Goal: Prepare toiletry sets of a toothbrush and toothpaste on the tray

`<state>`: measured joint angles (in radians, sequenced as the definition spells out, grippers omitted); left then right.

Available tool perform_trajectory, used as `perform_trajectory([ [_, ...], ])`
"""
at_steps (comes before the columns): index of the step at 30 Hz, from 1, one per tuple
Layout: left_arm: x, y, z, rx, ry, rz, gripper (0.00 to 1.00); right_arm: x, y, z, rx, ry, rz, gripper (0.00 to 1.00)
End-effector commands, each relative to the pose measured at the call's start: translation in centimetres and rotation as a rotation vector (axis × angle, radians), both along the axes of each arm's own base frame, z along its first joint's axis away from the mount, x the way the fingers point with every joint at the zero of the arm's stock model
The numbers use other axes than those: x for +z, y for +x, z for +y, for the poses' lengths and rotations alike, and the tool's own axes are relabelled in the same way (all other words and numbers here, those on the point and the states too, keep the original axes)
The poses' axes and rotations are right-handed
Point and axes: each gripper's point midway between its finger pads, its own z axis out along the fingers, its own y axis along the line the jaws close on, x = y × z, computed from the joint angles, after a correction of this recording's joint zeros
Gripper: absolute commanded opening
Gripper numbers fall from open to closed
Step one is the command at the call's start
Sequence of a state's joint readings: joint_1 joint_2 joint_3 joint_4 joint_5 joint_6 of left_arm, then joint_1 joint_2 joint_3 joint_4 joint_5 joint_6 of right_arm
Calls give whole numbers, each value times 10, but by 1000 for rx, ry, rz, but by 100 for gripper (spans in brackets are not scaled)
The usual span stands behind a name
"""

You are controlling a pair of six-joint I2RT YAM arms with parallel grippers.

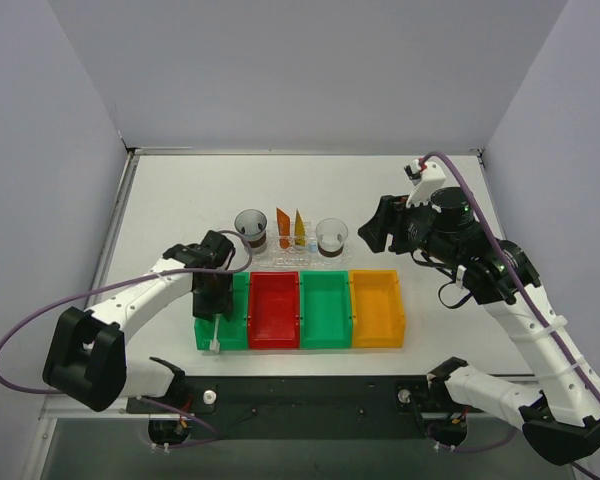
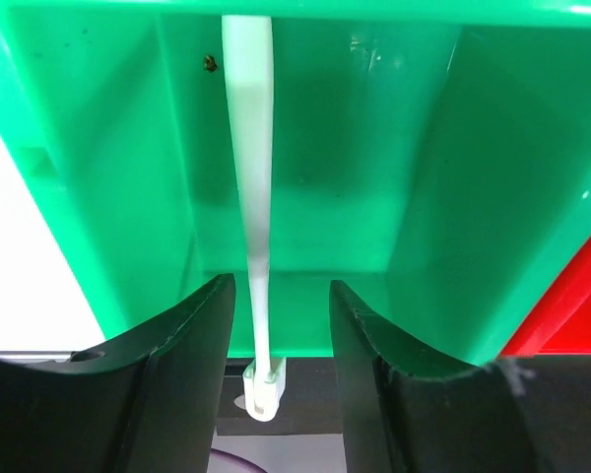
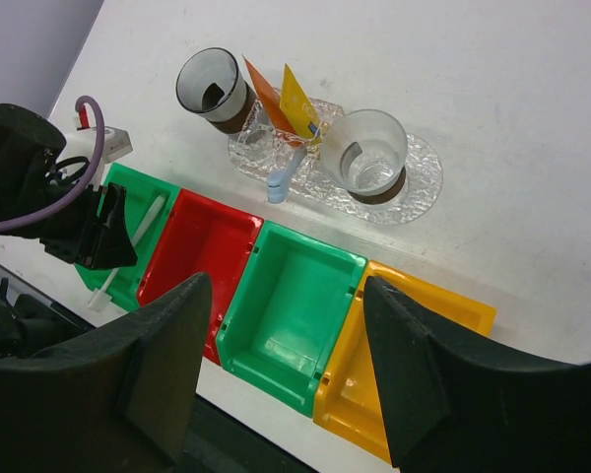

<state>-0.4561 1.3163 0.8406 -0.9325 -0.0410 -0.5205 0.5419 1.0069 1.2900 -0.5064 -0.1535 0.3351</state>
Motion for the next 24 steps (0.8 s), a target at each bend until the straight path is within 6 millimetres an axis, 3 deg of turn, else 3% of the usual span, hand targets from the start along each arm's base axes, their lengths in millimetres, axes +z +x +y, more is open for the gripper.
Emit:
perform_trajectory([
  [1,0,10,-5,12,-5,-22,52,15,1,2,20,17,-40,58],
  [18,-15,4,-9,0,-13,37,34,14,2,3,26,10,-39,57],
  [24,-5,8,-10,-13,-16,23,15,14,1,1,20,12,-41,57],
])
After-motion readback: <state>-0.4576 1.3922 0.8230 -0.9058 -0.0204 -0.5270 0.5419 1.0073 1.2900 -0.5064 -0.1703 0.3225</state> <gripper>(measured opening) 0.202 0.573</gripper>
